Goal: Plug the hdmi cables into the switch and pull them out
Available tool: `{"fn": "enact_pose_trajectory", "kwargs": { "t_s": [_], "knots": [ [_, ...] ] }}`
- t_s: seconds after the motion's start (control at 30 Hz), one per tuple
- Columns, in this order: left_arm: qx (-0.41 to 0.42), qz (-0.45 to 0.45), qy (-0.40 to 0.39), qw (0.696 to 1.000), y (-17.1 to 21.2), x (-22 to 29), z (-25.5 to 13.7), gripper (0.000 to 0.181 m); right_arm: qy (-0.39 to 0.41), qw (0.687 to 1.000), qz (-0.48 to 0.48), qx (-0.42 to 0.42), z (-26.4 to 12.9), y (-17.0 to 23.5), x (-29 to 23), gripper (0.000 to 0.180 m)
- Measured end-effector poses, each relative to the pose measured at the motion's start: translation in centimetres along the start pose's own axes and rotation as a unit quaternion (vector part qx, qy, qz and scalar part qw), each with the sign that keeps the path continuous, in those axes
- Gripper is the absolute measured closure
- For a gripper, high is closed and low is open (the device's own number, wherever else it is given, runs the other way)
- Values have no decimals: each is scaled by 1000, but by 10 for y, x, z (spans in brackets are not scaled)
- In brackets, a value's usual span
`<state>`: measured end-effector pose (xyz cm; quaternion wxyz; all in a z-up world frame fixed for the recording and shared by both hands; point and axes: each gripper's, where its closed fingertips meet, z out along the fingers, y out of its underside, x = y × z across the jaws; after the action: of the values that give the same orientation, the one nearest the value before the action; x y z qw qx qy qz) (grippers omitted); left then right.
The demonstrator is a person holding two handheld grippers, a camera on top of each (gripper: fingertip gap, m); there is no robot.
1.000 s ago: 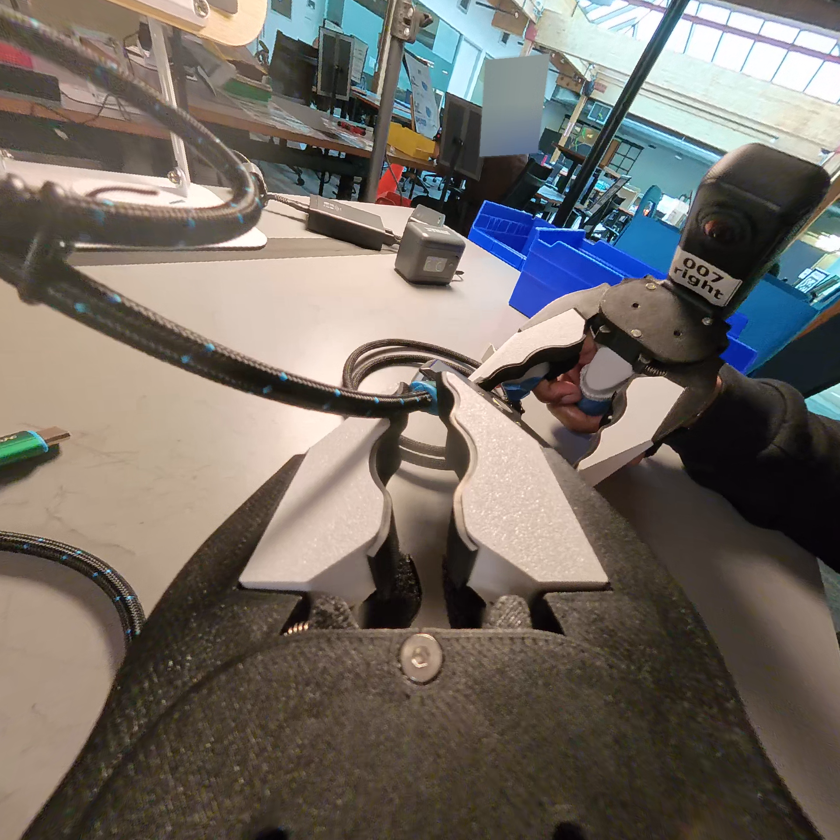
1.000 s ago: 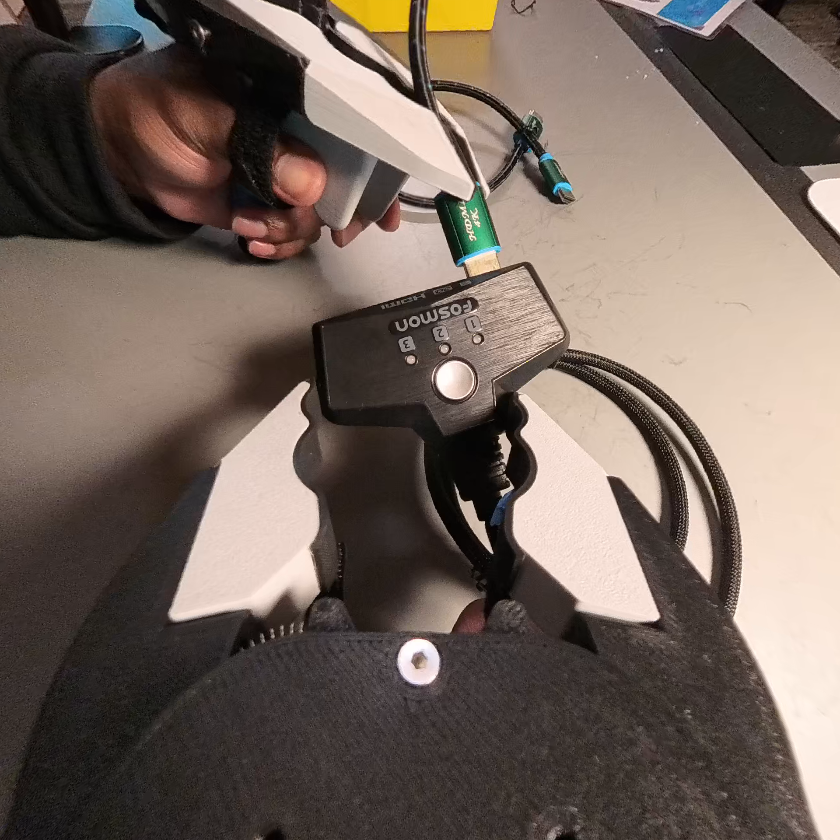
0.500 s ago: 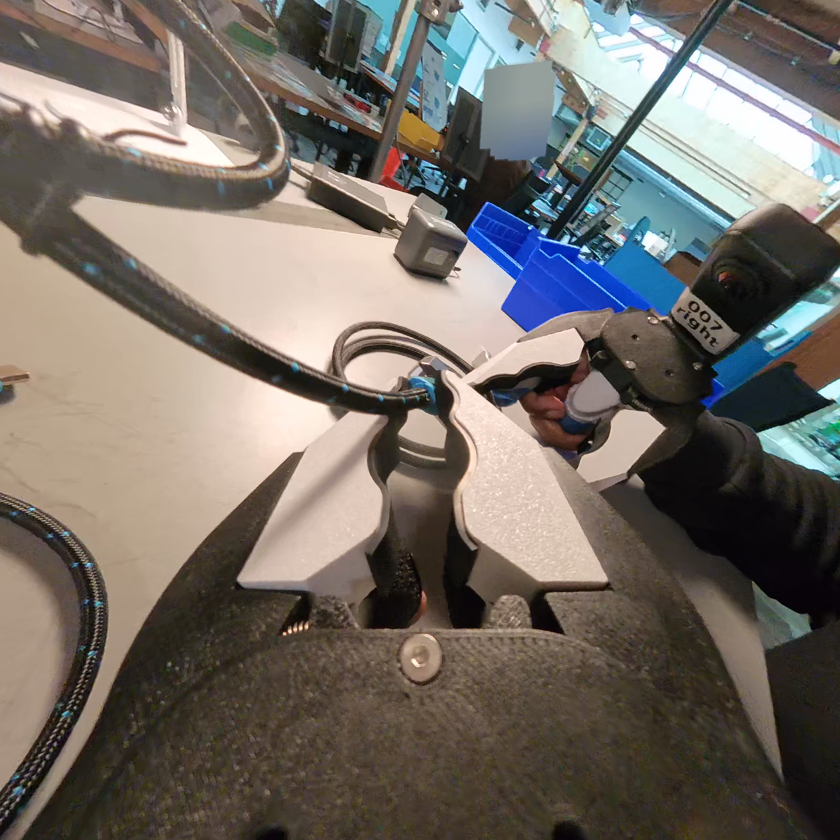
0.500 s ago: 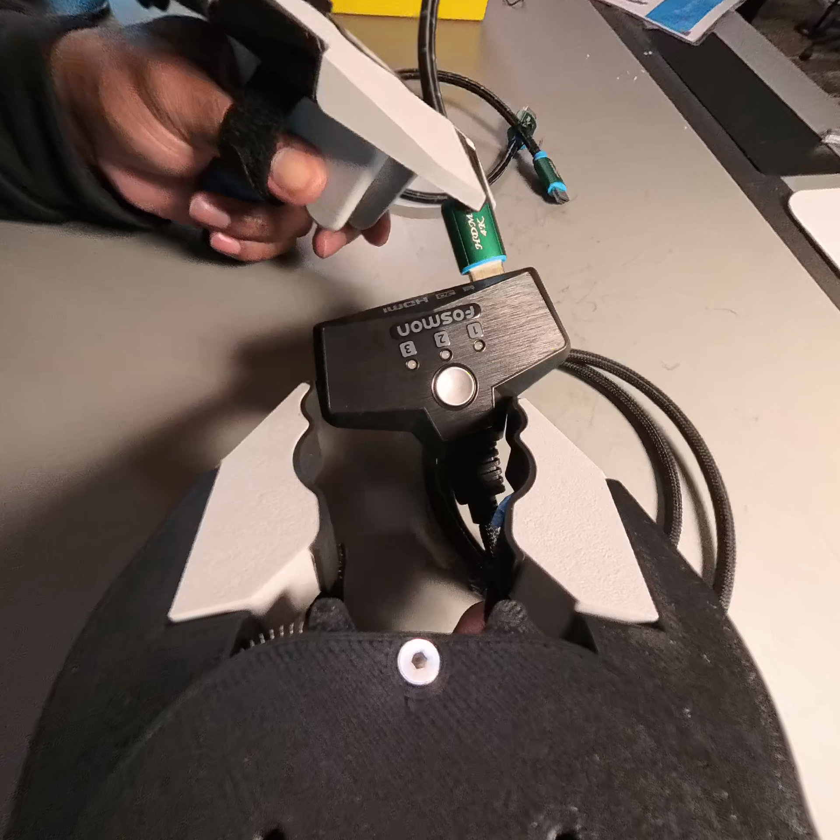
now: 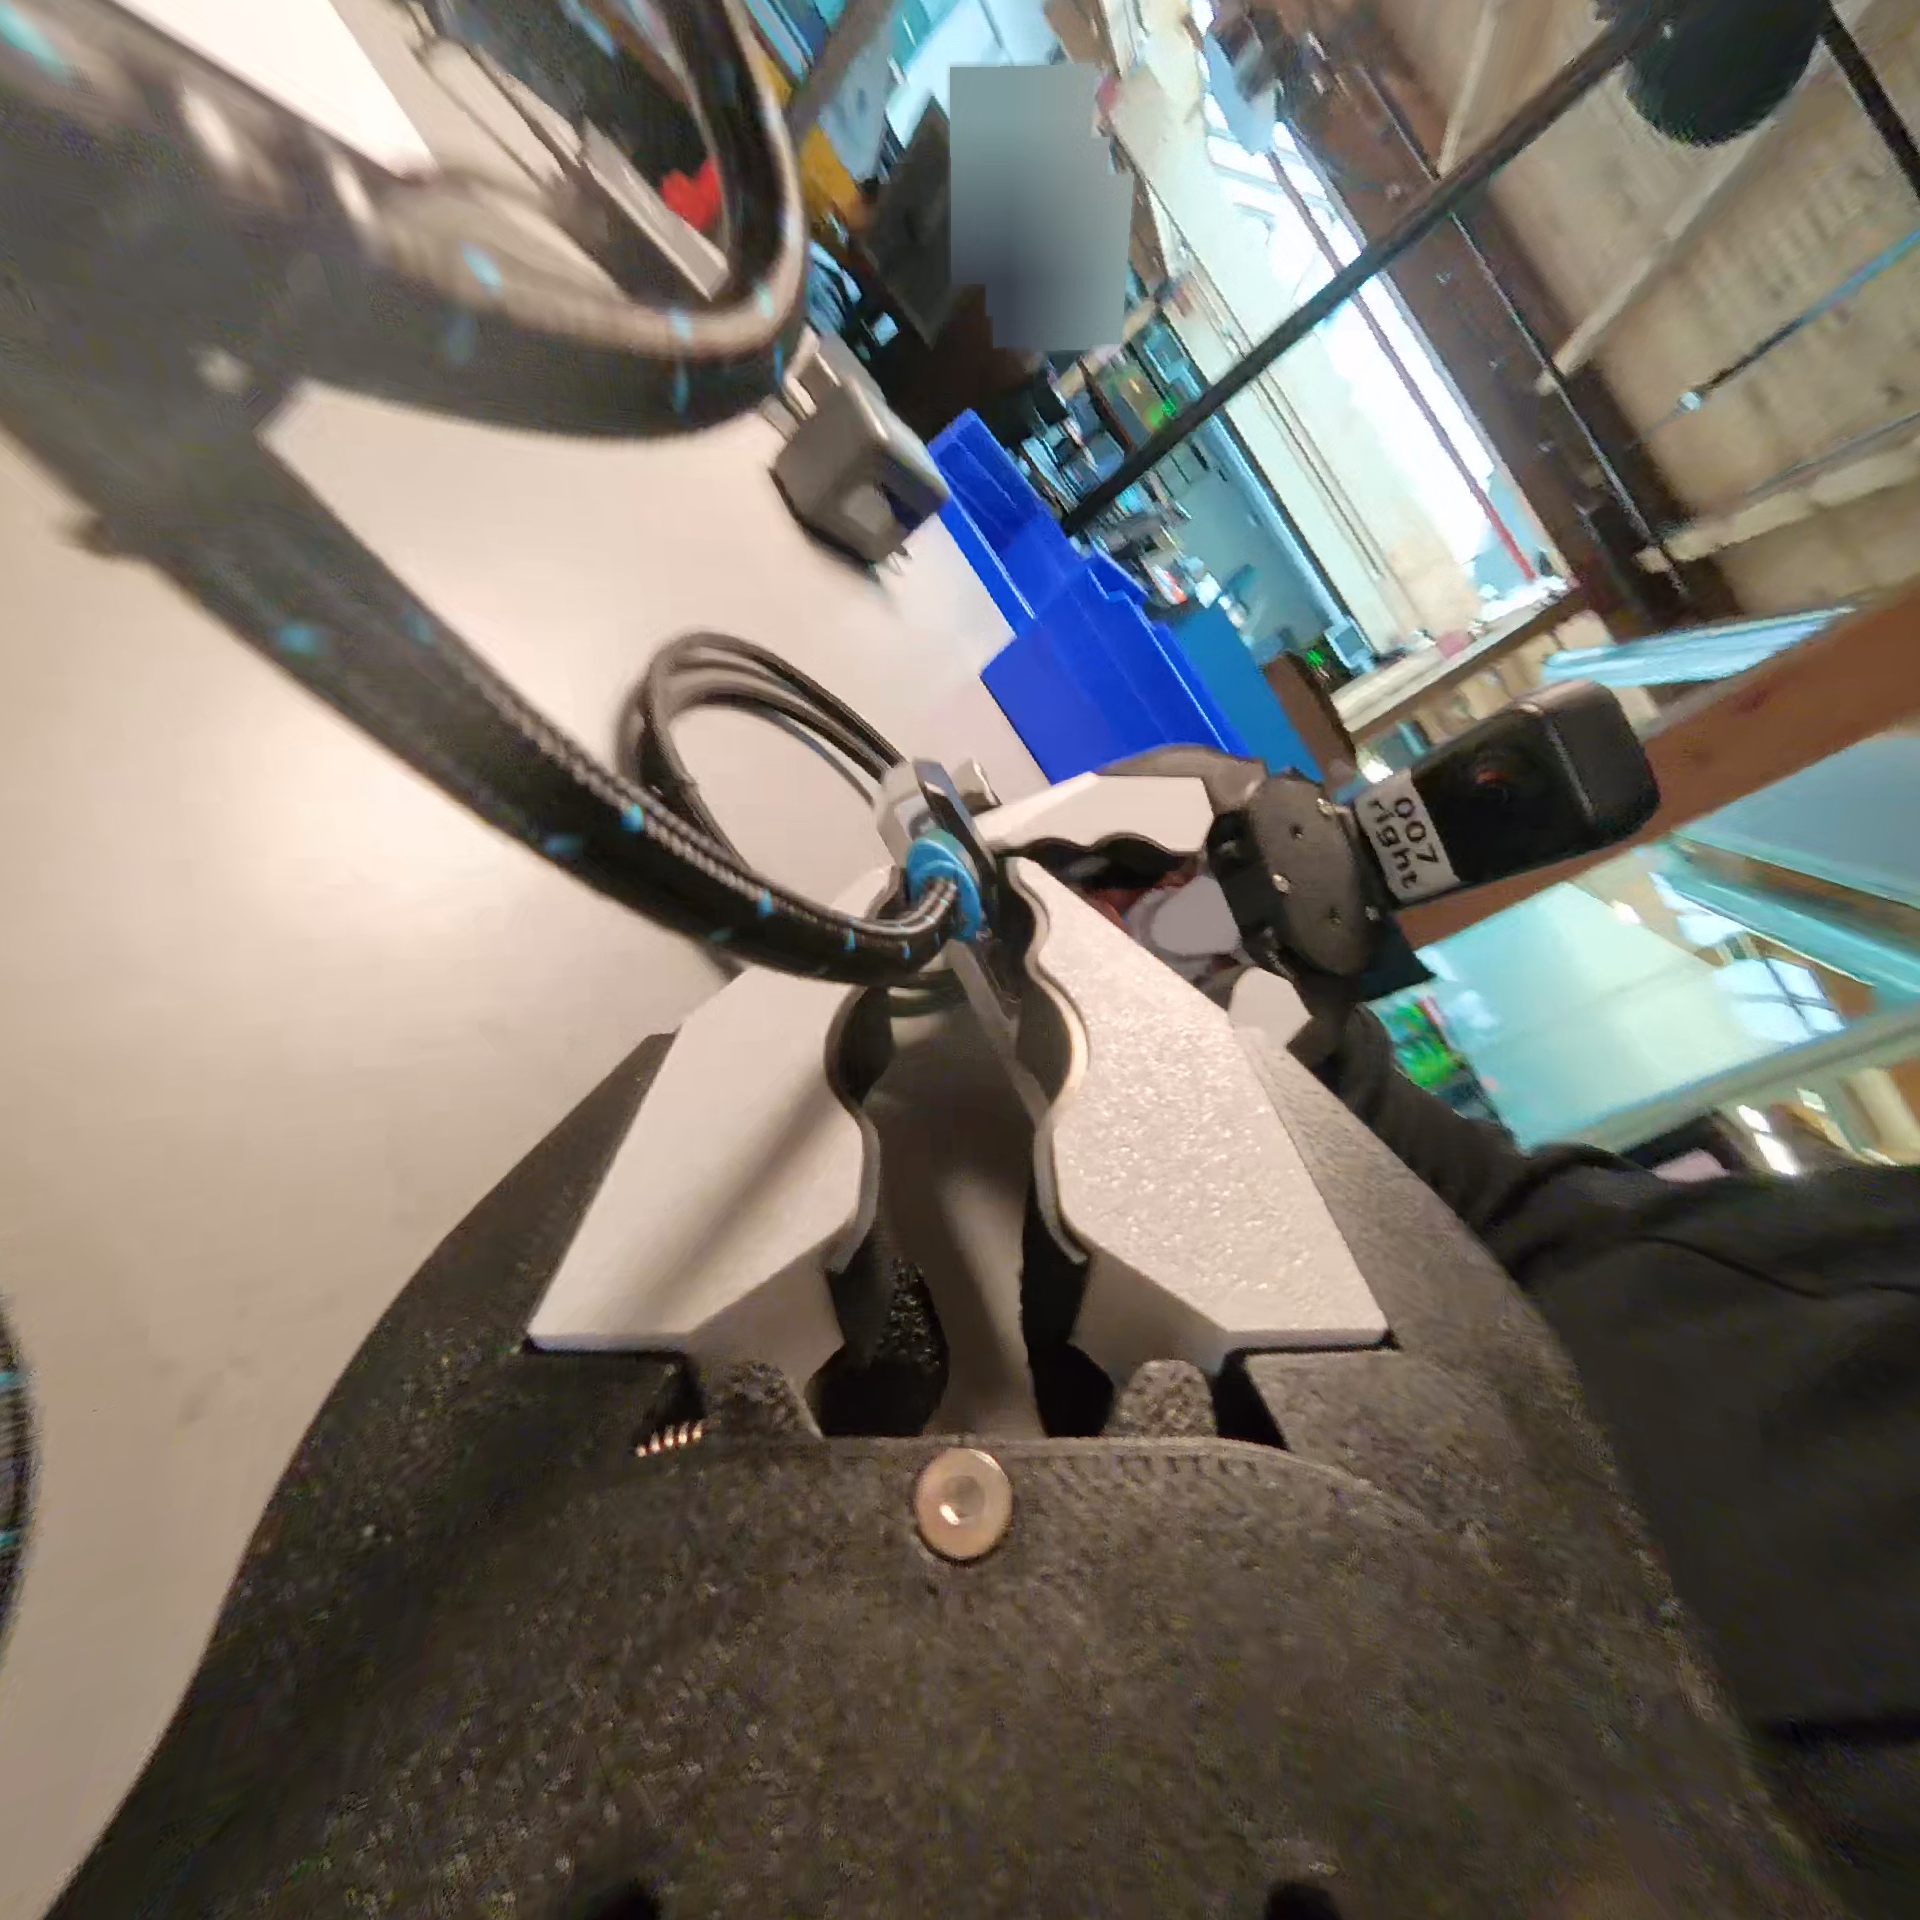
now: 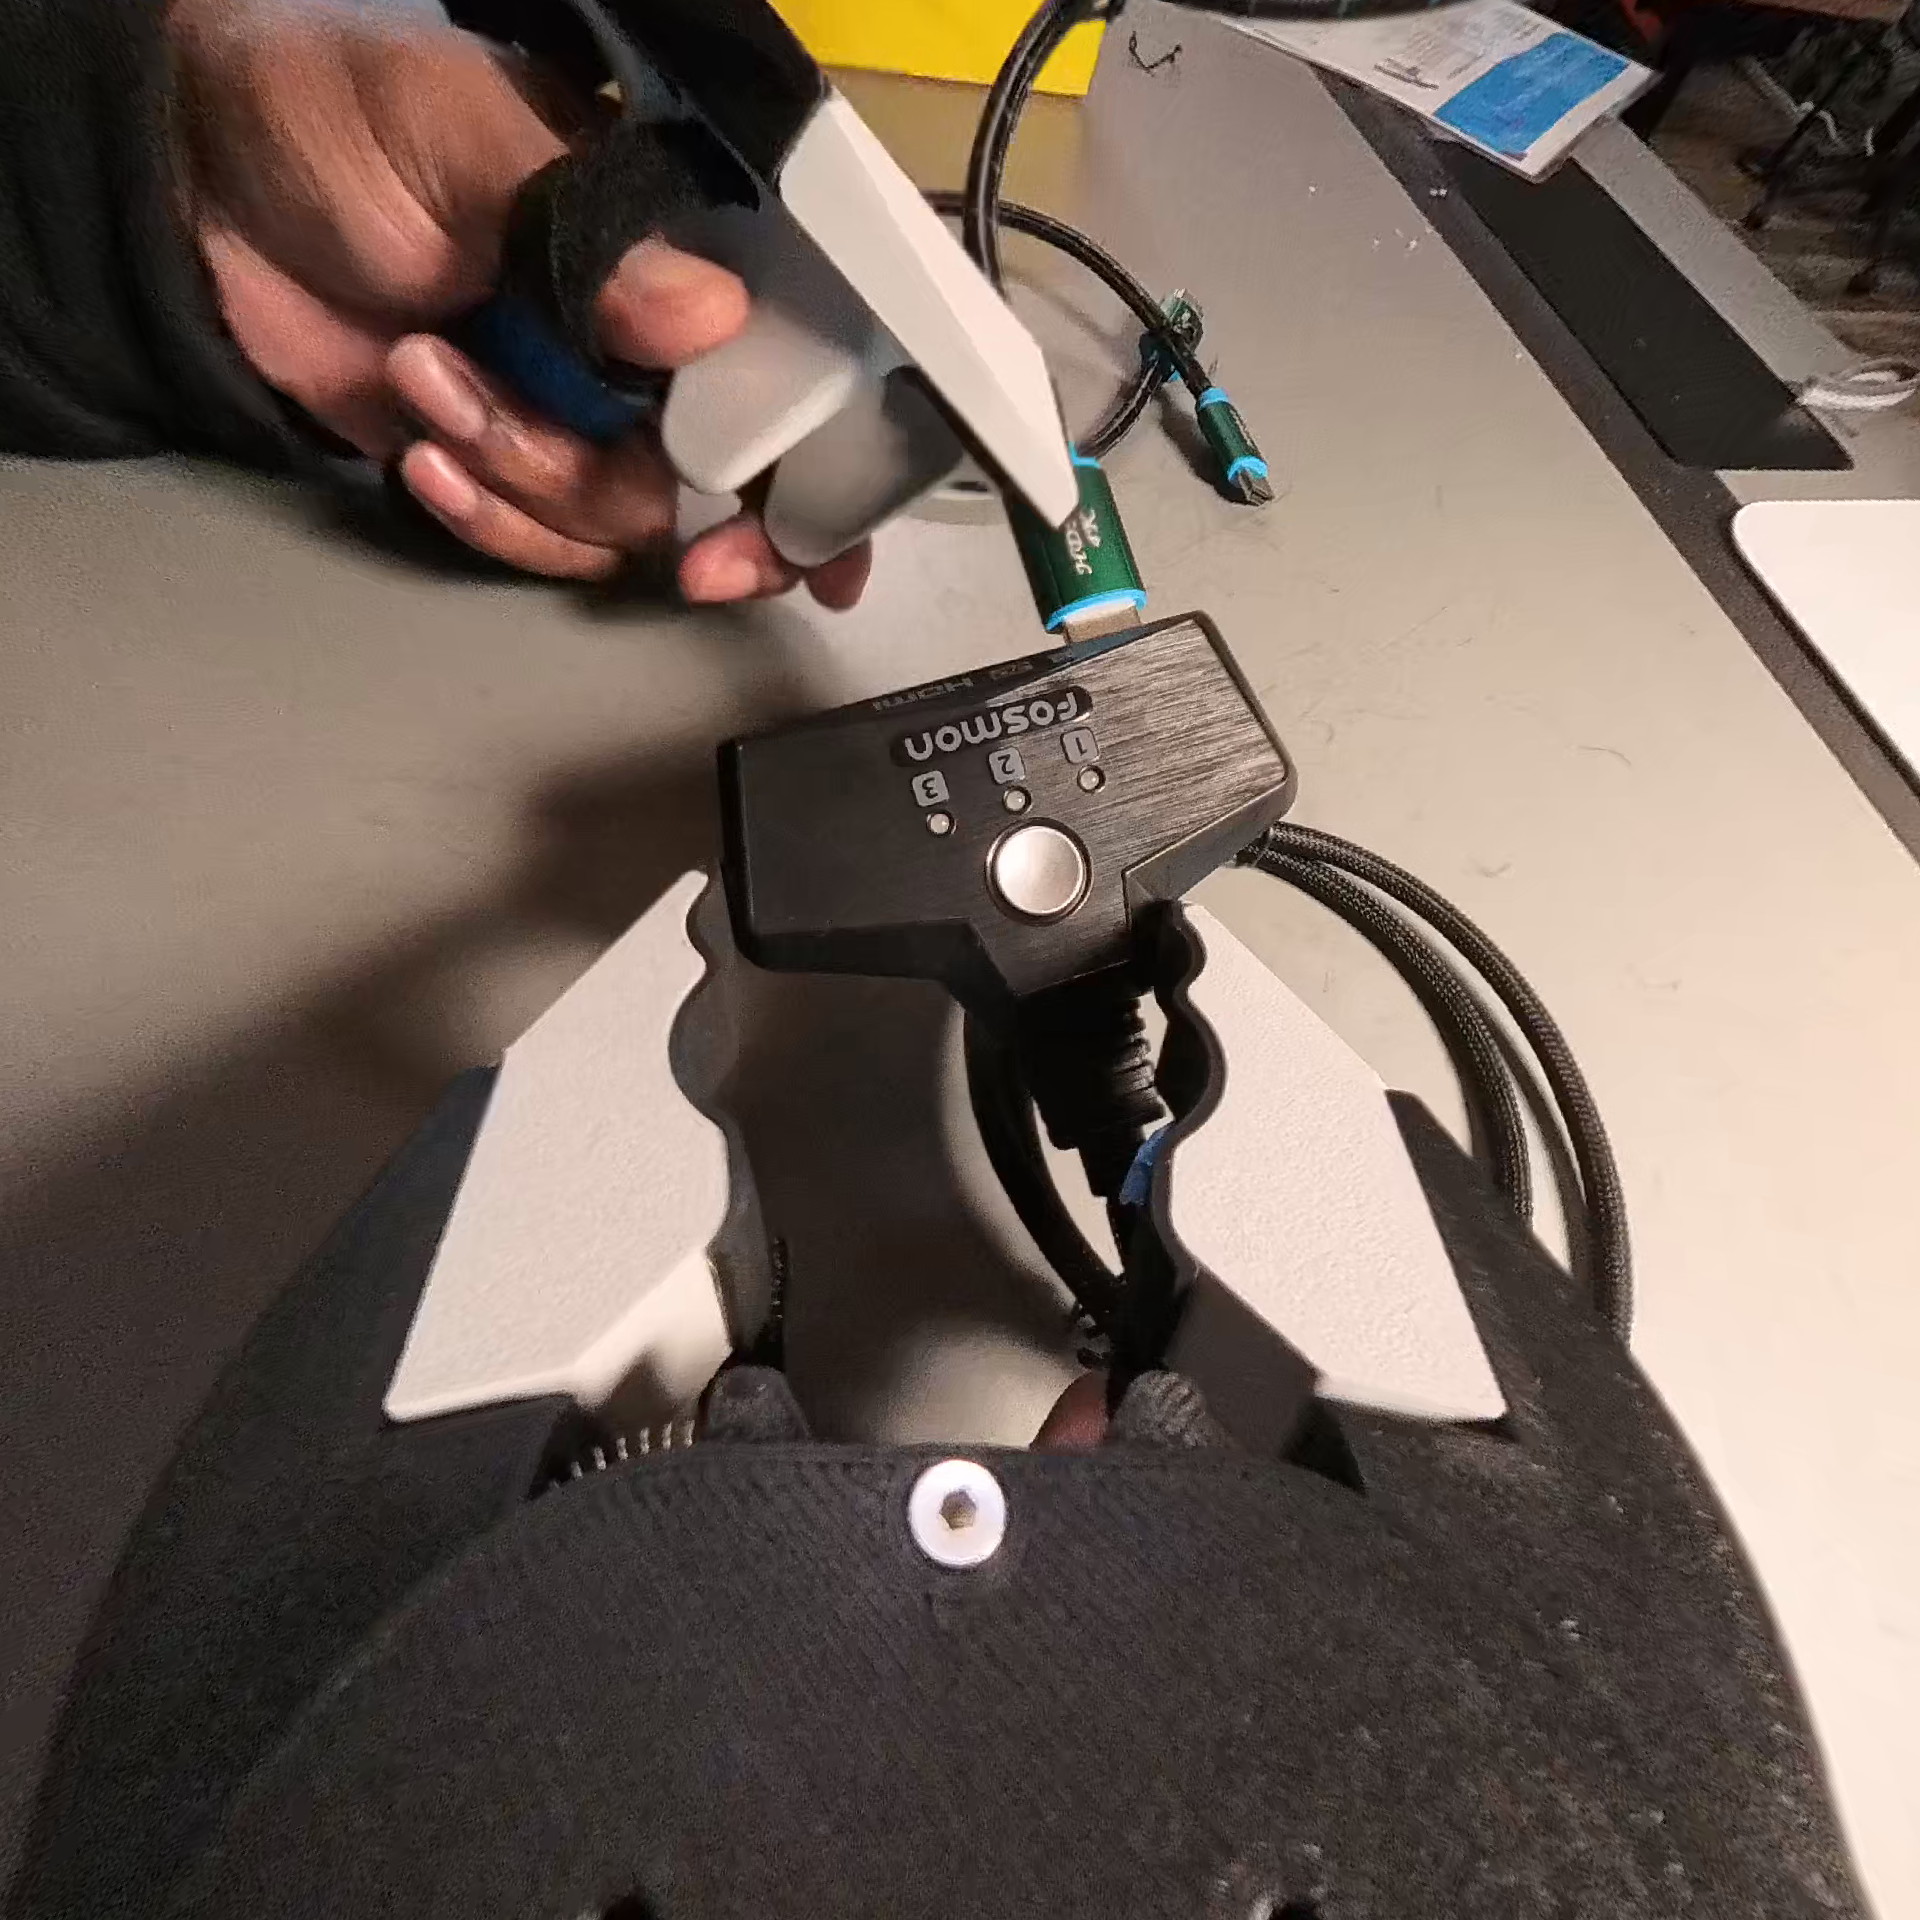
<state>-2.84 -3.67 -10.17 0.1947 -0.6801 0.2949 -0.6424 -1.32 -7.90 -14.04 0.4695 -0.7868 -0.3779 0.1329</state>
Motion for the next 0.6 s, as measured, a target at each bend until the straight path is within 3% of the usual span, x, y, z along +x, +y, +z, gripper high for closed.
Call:
{"fn": "enact_pose_trajectory", "kwargs": {
  "t_s": [0.13,0.27,0.6],
  "knots": [
    [8,-31,14,999,2,4,5,159,3,1000,-22,-7,0,1,-2,95],
    [11,-16,1,1000,1,2,2,168,9,1000,-26,-2,-2,-2,-1,96],
    [-3,19,-23,1000,9,0,3,165,-4,1000,-26,2,0,0,-4,96]
  ]
}}
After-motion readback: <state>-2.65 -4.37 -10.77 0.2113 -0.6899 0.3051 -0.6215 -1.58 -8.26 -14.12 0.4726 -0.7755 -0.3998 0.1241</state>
